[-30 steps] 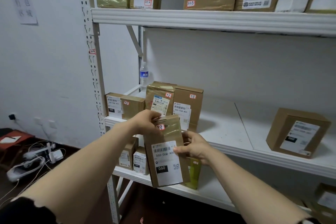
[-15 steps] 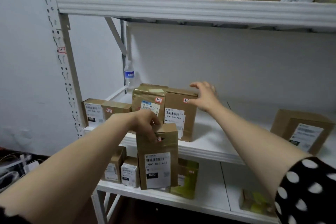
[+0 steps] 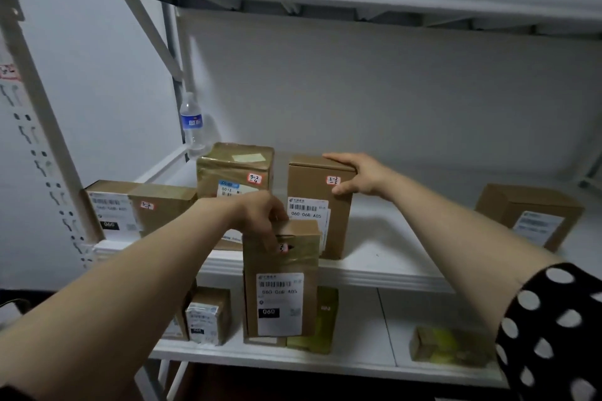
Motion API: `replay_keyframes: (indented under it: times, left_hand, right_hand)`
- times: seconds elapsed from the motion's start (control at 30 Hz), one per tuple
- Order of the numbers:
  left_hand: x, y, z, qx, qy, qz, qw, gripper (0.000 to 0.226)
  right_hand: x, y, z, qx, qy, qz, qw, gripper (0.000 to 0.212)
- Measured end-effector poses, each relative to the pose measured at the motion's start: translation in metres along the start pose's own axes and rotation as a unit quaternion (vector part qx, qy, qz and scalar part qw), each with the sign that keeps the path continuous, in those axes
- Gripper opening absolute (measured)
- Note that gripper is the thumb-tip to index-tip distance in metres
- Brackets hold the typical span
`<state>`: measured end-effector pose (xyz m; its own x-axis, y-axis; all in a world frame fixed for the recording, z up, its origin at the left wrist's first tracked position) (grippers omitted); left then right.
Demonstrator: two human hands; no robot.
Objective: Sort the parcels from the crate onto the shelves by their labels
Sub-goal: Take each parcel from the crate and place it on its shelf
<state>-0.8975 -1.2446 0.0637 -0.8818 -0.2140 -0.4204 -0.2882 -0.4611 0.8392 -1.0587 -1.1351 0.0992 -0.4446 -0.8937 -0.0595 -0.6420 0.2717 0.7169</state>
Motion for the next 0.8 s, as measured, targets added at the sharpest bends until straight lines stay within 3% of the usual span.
replay_keyframes:
  times: [0.5,0.67,0.8]
  left_hand:
    - [0.026,-0.007,0.070,-0.013,-0.014,0.011,1.000,0.058]
    - [0.024,-0.007,0.074,-0.013,-0.009,0.013,1.000,0.057]
    - [0.011,-0.004,0.064,-0.016,0.002,0.018,1.000,0.057]
  right_hand:
    - [-0.072,0.081,0.087,0.020,-0.046,0.027,0.998,0.079]
    - [-0.070,0.082,0.086,-0.041,-0.066,0.011,0.997,0.096]
    - [-0.063,0.091,0.049,-0.113,-0.047,0.103,0.987,0.093]
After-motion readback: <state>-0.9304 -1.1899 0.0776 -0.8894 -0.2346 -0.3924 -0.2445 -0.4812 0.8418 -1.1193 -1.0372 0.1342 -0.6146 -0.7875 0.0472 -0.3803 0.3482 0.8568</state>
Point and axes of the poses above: each hand's wrist, its own x-axis towards the middle knuckle, its own y-axis out of the back of the hand, z = x × y, the point moved 5 cm from there along x, towards the middle knuckle, and after that the axes turned 9 degrees about -z, right-handed, at the moved point
